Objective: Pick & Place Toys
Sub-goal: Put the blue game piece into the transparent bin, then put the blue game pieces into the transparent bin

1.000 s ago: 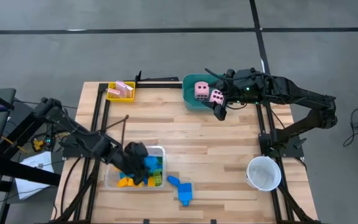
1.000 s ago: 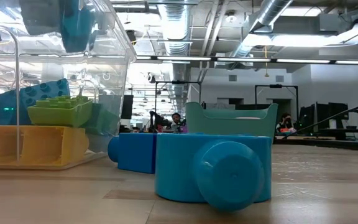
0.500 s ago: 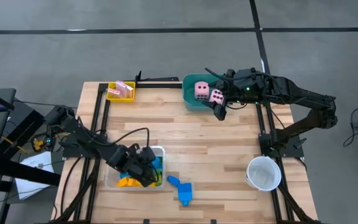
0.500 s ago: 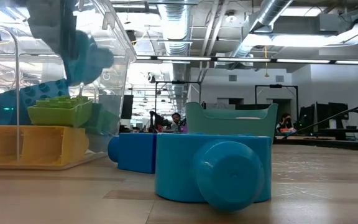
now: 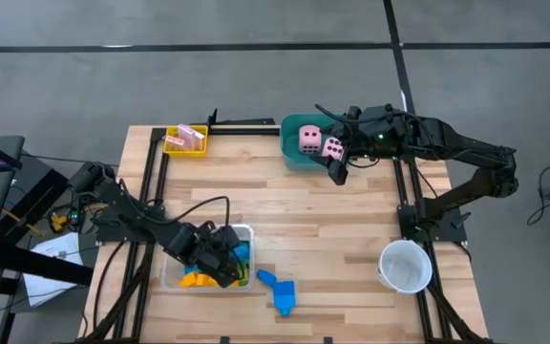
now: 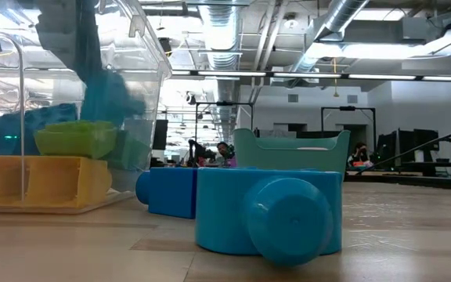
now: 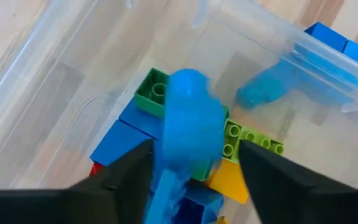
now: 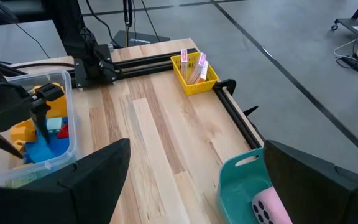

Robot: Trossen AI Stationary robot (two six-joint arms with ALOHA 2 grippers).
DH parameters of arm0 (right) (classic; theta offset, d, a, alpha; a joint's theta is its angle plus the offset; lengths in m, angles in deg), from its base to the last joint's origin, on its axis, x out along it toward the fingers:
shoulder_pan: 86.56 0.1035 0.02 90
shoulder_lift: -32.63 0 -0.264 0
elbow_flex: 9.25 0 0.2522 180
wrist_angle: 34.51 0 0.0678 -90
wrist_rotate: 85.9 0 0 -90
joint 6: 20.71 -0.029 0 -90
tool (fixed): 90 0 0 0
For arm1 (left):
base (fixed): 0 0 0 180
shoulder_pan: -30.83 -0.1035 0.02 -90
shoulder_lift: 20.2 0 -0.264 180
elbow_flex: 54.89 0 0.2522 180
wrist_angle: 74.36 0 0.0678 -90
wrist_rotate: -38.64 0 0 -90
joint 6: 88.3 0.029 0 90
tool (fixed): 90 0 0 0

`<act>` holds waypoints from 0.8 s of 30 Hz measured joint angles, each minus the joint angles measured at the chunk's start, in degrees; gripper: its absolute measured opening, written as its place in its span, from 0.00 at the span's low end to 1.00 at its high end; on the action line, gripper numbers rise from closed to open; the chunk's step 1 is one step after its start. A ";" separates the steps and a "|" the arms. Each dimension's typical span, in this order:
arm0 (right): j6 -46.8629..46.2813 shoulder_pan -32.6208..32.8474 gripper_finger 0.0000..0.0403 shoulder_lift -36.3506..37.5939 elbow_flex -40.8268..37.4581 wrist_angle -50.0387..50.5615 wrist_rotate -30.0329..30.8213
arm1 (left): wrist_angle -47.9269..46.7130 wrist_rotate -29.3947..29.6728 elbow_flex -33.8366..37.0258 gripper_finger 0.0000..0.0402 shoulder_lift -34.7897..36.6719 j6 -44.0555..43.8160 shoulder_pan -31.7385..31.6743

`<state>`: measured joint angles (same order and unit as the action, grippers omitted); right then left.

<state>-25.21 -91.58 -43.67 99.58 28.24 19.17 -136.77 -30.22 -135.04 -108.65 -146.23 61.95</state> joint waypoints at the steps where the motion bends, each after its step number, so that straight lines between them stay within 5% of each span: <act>1: 0.01 0.00 0.89 0.00 0.00 0.00 0.00 | 0.07 0.00 0.00 0.59 0.00 0.02 0.00; 8: -0.04 0.00 0.89 0.02 0.00 0.88 0.00 | 0.97 -0.73 0.02 0.79 1.44 0.44 0.00; 18: -3.05 3.61 0.89 -5.10 0.00 8.47 -1.10 | 9.55 0.32 0.02 0.74 13.72 9.82 0.02; 24: -4.12 9.84 0.89 -12.70 0.00 10.61 -8.19 | 17.98 7.97 0.02 0.74 20.63 15.00 0.02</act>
<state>-29.33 -81.74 -56.36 99.58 38.86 10.98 -118.78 -22.25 -135.02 -88.02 -131.23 61.97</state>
